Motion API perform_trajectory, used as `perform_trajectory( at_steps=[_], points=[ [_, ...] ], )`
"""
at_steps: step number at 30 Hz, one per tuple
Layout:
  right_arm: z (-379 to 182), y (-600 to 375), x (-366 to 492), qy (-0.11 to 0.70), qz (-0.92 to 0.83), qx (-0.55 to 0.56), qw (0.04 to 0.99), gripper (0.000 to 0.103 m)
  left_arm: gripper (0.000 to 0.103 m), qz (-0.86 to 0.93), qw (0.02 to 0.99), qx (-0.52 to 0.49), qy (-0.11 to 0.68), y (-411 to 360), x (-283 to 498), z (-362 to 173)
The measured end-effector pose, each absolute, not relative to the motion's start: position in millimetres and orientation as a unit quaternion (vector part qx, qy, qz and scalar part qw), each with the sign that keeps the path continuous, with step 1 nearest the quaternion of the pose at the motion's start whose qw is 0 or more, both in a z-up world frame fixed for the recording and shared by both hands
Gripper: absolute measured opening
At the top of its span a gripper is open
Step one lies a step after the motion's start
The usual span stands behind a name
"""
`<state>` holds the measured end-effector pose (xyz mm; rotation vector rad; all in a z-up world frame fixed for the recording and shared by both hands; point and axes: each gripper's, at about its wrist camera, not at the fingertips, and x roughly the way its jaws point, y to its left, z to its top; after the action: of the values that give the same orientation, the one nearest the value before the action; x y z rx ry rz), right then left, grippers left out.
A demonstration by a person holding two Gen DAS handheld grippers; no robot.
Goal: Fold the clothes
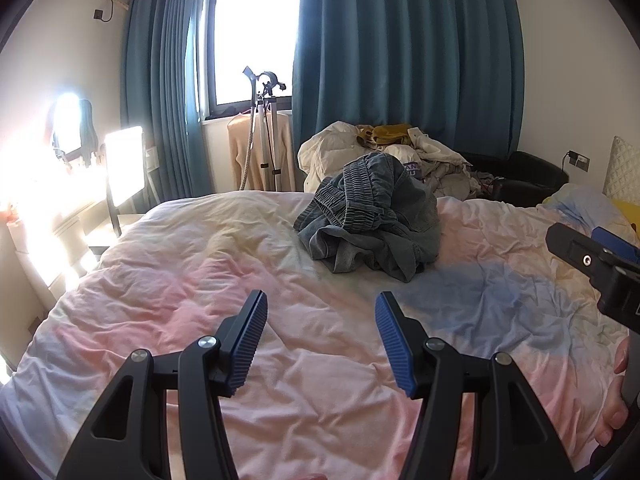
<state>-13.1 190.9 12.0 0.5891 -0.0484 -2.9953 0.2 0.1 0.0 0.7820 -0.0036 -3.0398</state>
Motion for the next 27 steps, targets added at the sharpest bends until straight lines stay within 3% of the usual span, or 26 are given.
perform_trajectory(
  at_steps=[27],
  points=[
    [10, 188, -16, -0.020, -0.978, 0.203, 0.047, 0.103, 0.058, -0.968, -0.001, 0.251, -0.005, 2, -9, 3]
  ],
)
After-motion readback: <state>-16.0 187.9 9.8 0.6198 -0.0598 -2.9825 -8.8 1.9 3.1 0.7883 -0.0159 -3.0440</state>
